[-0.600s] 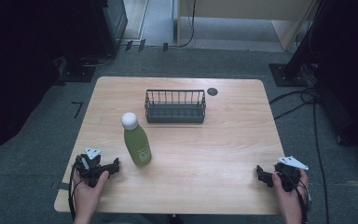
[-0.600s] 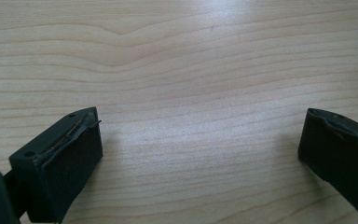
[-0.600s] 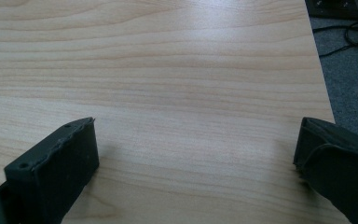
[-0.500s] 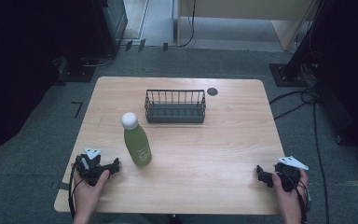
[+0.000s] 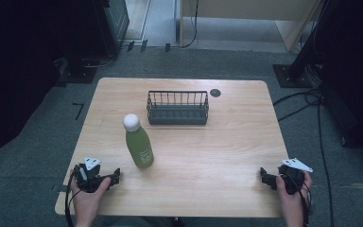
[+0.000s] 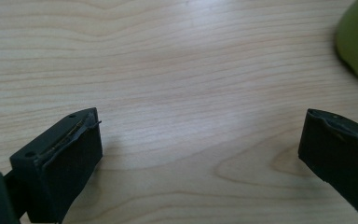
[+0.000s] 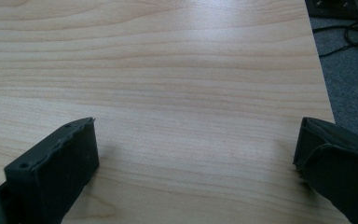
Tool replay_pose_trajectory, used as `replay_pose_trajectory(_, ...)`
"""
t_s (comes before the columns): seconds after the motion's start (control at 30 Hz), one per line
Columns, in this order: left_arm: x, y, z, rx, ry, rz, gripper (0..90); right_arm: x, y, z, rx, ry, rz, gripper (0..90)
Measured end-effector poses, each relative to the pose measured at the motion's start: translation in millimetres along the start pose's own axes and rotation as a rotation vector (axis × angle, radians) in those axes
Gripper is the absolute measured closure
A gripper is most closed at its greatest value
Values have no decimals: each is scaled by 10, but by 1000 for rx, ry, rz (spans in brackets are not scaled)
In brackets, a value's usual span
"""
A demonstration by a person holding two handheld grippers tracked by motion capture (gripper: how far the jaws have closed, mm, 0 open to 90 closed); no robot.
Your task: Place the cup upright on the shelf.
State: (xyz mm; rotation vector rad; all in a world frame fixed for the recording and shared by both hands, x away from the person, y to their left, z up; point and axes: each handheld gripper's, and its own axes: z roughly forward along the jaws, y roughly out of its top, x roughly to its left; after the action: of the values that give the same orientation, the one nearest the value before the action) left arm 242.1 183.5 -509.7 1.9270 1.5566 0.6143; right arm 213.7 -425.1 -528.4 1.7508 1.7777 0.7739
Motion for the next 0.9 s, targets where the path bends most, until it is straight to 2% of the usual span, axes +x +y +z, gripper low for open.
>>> replay_pose_trajectory(0.1, -85, -9, -93, -30, -25, 24, 0, 0, 0, 0, 0, 0, 0, 0)
replay_pose_trajectory(0.27, -246, -23, -181, -42, -118, 46, 0, 0, 0, 0, 0, 0, 1, 0)
replay_pose_trajectory(0.43, -437, 49, -217, -81, -171, 76, 3, 0, 0, 0, 0, 0, 0, 0)
replay_pose_trajectory(0.57, -563, 153, -205, -105, -193, 95, 3, 0, 0, 0, 0, 0, 0, 0)
replay_pose_trajectory(0.7, -607, 222, -182, -116, -194, 99, 3, 0, 0, 0, 0, 0, 0, 0)
replay_pose_trajectory(0.9, -684, 385, -171, -197, -202, 84, 4, 0, 0, 0, 0, 0, 0, 0)
